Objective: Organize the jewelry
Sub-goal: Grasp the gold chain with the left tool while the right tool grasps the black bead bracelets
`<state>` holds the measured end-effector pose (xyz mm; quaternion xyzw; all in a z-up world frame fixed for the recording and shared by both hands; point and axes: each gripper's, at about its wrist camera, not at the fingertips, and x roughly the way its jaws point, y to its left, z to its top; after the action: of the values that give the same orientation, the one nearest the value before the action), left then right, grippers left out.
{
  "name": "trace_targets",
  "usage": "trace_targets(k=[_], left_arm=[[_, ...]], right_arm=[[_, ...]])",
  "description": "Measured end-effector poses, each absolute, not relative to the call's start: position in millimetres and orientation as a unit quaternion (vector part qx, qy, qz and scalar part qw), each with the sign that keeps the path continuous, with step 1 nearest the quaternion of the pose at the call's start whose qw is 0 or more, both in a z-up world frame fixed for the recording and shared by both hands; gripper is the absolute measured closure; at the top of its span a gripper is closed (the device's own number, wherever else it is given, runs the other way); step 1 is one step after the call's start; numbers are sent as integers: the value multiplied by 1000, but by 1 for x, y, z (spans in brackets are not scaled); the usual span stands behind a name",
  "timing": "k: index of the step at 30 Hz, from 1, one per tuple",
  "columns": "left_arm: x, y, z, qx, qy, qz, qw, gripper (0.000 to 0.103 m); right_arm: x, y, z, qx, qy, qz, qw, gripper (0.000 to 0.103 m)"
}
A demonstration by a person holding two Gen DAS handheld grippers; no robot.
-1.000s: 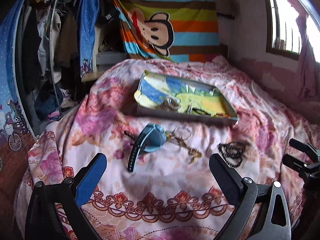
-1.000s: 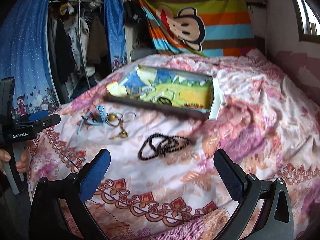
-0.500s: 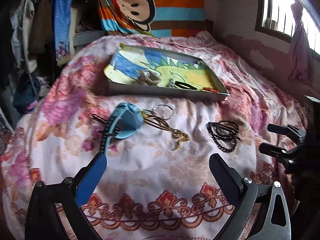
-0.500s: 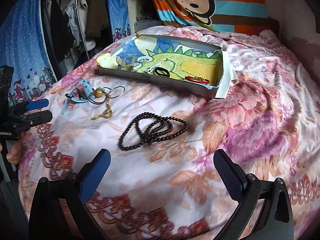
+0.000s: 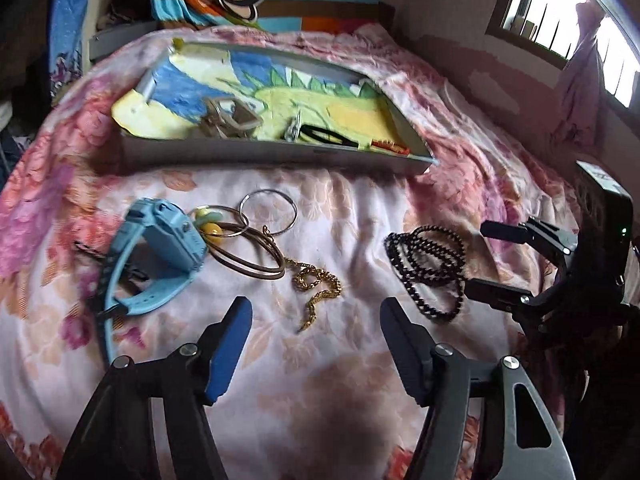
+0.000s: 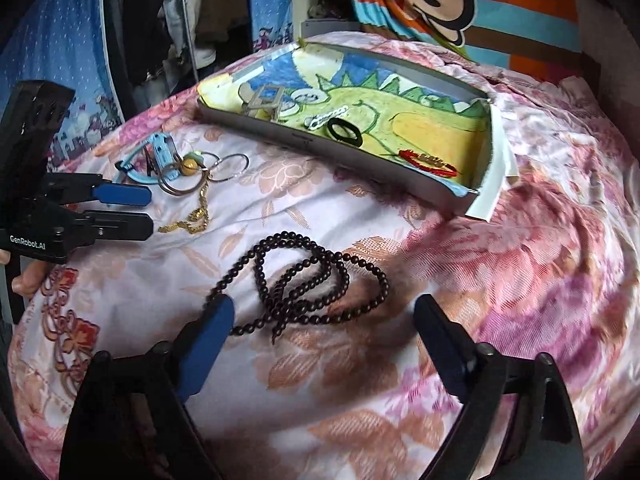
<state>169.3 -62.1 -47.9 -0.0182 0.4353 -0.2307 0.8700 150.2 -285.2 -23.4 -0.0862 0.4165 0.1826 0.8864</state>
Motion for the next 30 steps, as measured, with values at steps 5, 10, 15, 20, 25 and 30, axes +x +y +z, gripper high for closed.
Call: trace_targets(k=[5, 10, 15, 20, 25, 30], left_arm=[[182, -70, -63, -14, 466, -249, 849, 43], [187, -75, -66, -4, 471, -250, 846, 45], [192, -75, -69, -1, 475, -238, 847, 58], [189, -78, -69, 17, 476, -234, 848, 80], [180, -89, -68, 54, 477, -241, 844, 98], [176, -88, -64, 43, 485, -243, 839, 99]], right_arm=[[162, -281, -34, -90, 436, 196, 874, 24], [161, -277, -40, -100, 445, 191, 869, 25], [160, -275, -42, -105, 444, 189, 870, 38], [159, -273, -42, -105, 446, 194, 867, 48], [158, -272, -44, -95, 453, 200, 864, 59], [157, -270, -44, -89, 454, 202, 863, 76]])
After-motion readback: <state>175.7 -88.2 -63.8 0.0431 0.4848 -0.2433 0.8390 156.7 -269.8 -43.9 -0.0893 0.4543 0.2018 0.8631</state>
